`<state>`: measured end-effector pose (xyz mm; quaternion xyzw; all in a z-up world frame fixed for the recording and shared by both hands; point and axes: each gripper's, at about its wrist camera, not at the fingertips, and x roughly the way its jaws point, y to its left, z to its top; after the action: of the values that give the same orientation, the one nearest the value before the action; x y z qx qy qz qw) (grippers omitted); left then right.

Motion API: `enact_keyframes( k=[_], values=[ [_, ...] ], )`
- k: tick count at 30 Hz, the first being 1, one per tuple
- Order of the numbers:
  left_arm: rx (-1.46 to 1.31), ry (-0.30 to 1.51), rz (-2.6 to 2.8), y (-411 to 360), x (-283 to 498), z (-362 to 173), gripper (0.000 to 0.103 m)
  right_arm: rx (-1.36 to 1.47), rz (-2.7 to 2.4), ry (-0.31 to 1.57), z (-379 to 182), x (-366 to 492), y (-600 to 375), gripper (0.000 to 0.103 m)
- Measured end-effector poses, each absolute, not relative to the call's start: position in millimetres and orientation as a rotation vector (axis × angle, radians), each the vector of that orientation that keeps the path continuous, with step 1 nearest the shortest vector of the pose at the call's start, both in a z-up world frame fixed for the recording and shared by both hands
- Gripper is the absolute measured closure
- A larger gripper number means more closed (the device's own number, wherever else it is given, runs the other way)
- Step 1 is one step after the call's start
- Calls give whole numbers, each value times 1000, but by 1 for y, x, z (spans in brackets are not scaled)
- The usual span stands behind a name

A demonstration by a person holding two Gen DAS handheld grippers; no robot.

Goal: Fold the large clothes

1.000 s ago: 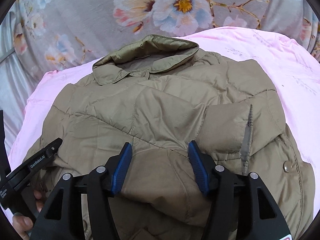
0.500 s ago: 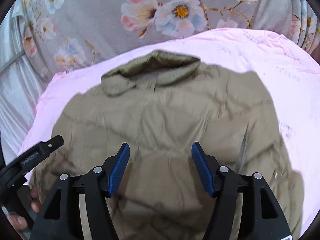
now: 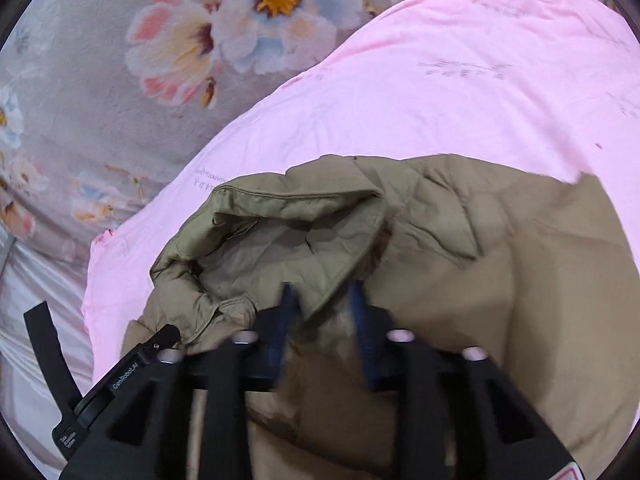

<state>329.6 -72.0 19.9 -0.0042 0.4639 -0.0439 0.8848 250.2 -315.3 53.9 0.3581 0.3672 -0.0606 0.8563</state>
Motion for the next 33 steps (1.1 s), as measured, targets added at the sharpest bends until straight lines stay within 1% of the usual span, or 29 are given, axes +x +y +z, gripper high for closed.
enact_keyframes(
  k=[4, 7, 12, 14, 15, 18, 21, 23, 24, 25, 27, 29, 33],
  values=[
    [61, 932, -77, -79, 327, 10, 23, 674, -143, 760, 50, 256, -310, 96],
    [77, 923, -68, -80, 328, 5, 20, 653, -172, 788, 38, 261, -311, 100],
    [123, 926, -43, -87, 328, 2, 18, 479, -243, 839, 37, 271, -292, 99],
    [126, 940, -51, -85, 329, 7, 18, 444, -249, 853, 42, 268, -290, 95],
    [114, 940, -62, -81, 329, 12, 20, 438, -244, 844, 48, 262, -290, 90],
    [56, 878, -73, -64, 328, 41, 20, 446, -230, 737, 79, 240, -296, 88],
    [11, 836, -74, -58, 340, 70, 20, 465, -230, 645, 110, 241, -306, 86],
    [-22, 827, -86, -58, 357, 89, 20, 501, -195, 632, 123, 255, -314, 82],
    [-43, 836, -100, -59, 368, 93, 19, 534, -172, 632, 125, 264, -319, 73],
    [-74, 867, -115, -59, 381, 93, 18, 568, -157, 634, 125, 270, -323, 60],
    [-140, 933, -147, -58, 399, 85, 18, 650, -133, 655, 119, 277, -330, 51],
    [-254, 1035, -186, -53, 413, 67, 18, 810, -44, 684, 103, 274, -334, 51],
    [-442, 1091, -256, -46, 419, 48, 18, 1075, 49, 699, 69, 275, -350, 51]
  ],
)
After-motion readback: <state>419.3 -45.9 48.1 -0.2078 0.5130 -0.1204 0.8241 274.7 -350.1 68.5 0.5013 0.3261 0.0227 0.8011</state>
